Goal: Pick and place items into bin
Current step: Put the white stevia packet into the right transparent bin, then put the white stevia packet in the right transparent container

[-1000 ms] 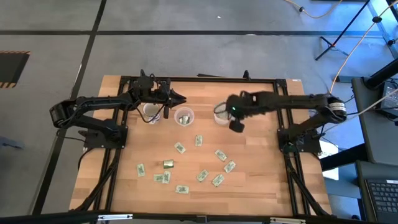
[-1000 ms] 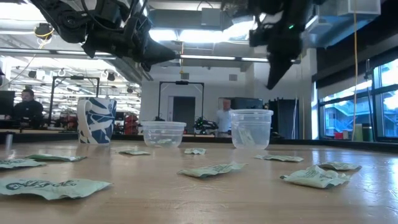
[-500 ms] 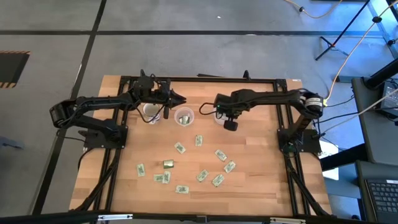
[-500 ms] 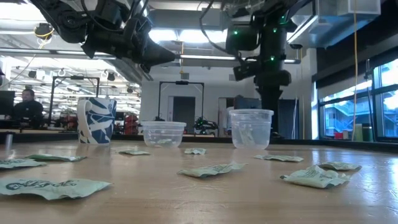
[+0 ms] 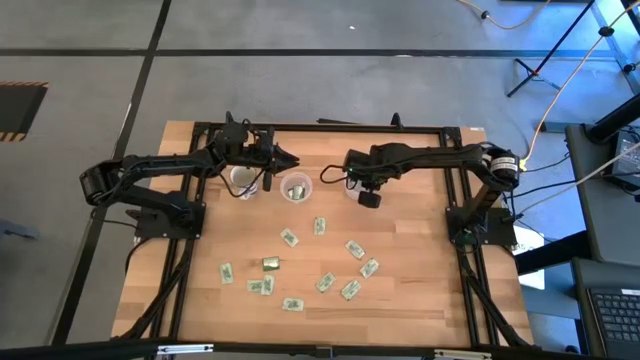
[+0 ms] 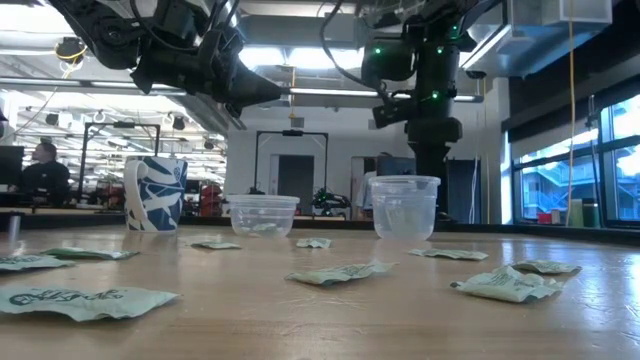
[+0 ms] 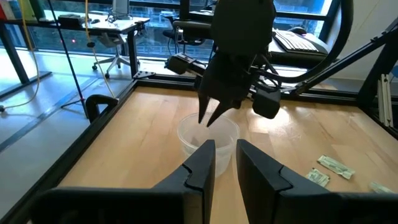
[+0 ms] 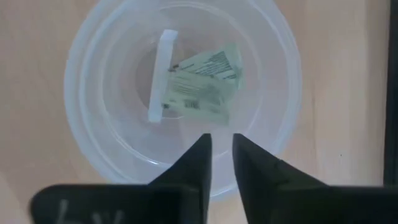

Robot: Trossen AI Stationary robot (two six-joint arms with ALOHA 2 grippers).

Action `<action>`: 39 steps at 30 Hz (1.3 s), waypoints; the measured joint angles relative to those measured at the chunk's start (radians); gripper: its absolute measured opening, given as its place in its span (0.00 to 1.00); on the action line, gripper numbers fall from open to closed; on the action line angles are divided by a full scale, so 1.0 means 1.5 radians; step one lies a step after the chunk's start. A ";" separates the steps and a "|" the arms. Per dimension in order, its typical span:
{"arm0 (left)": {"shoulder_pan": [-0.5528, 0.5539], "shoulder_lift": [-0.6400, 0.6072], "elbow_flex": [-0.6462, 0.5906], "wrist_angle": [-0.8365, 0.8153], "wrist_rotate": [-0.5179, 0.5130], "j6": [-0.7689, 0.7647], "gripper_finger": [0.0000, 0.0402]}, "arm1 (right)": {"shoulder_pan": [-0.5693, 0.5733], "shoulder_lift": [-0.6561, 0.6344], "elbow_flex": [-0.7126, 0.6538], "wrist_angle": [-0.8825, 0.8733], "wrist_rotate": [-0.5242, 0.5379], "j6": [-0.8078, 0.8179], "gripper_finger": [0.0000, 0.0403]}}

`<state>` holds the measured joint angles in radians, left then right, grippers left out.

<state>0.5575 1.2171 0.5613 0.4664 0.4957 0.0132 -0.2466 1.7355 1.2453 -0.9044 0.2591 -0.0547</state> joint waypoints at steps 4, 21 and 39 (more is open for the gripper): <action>0.000 0.000 0.000 0.000 0.000 0.000 0.15 | 0.002 0.000 0.026 -0.063 0.001 0.018 0.26; 0.000 0.000 0.000 0.000 0.000 0.000 0.15 | 0.145 -0.079 0.128 -0.045 -0.007 0.030 0.29; 0.000 0.000 0.000 -0.001 0.000 0.000 0.15 | 0.261 -0.077 -0.155 0.300 -0.143 0.012 0.29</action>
<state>0.5575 1.2171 0.5613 0.4648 0.4961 0.0134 0.1443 1.6203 1.0131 -0.4544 0.0442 -0.0373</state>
